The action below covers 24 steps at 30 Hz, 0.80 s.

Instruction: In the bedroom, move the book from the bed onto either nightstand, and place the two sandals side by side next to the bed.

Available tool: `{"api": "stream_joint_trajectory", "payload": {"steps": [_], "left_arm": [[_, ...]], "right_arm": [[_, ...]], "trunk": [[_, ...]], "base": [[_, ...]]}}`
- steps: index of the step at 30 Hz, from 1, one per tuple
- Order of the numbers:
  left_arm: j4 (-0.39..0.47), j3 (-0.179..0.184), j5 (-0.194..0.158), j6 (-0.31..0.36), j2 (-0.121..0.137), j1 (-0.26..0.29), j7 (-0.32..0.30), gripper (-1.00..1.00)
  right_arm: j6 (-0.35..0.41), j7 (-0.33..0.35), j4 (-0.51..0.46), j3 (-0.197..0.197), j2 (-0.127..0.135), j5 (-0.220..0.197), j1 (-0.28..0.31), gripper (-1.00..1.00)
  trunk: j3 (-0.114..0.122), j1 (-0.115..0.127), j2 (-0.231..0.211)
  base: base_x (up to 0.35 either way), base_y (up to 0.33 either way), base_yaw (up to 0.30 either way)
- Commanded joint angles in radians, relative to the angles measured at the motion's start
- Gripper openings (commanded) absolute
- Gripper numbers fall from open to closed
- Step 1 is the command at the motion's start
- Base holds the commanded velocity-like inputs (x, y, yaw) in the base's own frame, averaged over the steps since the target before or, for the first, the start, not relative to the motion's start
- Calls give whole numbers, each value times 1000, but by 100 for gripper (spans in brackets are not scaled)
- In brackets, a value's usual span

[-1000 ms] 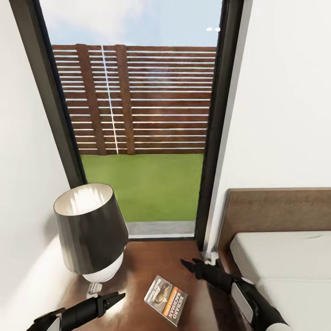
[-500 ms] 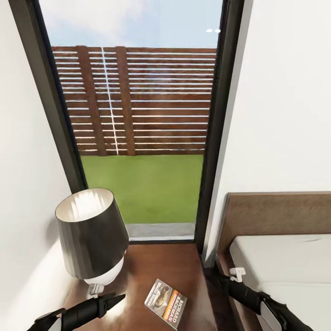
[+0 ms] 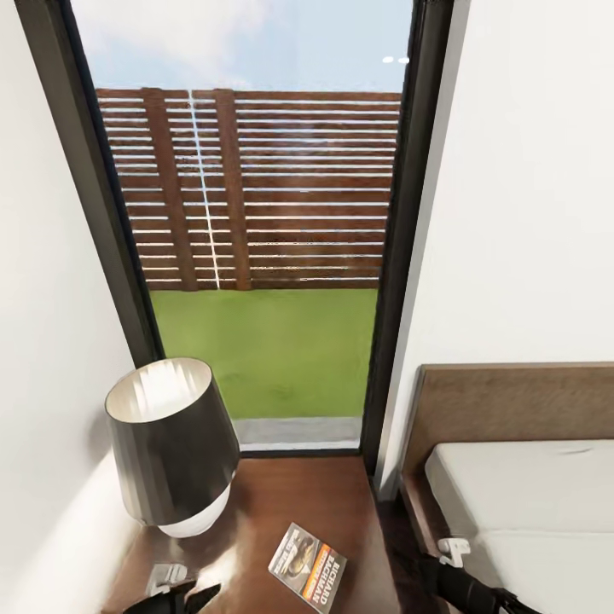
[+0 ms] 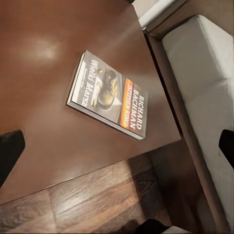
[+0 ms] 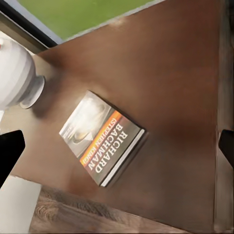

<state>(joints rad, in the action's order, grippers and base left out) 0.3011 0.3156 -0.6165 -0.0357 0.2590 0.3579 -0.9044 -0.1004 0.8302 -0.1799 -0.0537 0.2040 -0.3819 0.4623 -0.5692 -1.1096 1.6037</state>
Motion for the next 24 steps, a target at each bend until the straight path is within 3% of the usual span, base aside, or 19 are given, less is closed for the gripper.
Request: {"api": "stream_joint_trajectory", "payload": {"steps": [1, 7, 11, 16, 20, 21, 23, 24], "left_arm": [[-26, 20, -8, -37, -11, 1, 16, 100], [-115, 59, -8, -135, -41, 1, 80, 100], [-148, 64, -8, -150, -46, 1, 92, 100], [-234, 67, -8, -200, -47, 1, 98, 100], [-271, 68, -9, -234, -49, 0, 127, 100], [-275, 68, -9, -238, -51, -5, 144, 100], [-281, 68, -8, -244, -65, -48, 263, 100], [-281, 68, -8, -245, -66, -56, 285, 100]], "right_arm": [[-39, 1, 29, -5, 0, -3, 1, 100], [-121, 0, 95, -5, 0, -4, 1, 100], [-132, -1, 106, -5, 0, -4, 1, 100], [-144, -3, 188, -5, 1, -5, 1, 100], [-228, -4, 247, -5, 1, -5, 0, 100], [-255, -5, 253, -5, 1, -5, -6, 100], [-298, -19, 263, -5, 3, -6, -108, 100], [-300, -31, 264, -5, 3, -6, -118, 100]], "trunk": [[2, 4, -7], [21, 27, -49], [34, 42, -77], [49, 62, -112], [62, 77, -140], [65, 81, -147], [71, 88, -161], [74, 92, -168]], "base": [[0, 0, 0], [0, 0, 0], [0, 0, 0], [0, 0, 0], [0, 0, 0], [0, 0, 0], [0, 0, 0], [0, 0, 0]]}}
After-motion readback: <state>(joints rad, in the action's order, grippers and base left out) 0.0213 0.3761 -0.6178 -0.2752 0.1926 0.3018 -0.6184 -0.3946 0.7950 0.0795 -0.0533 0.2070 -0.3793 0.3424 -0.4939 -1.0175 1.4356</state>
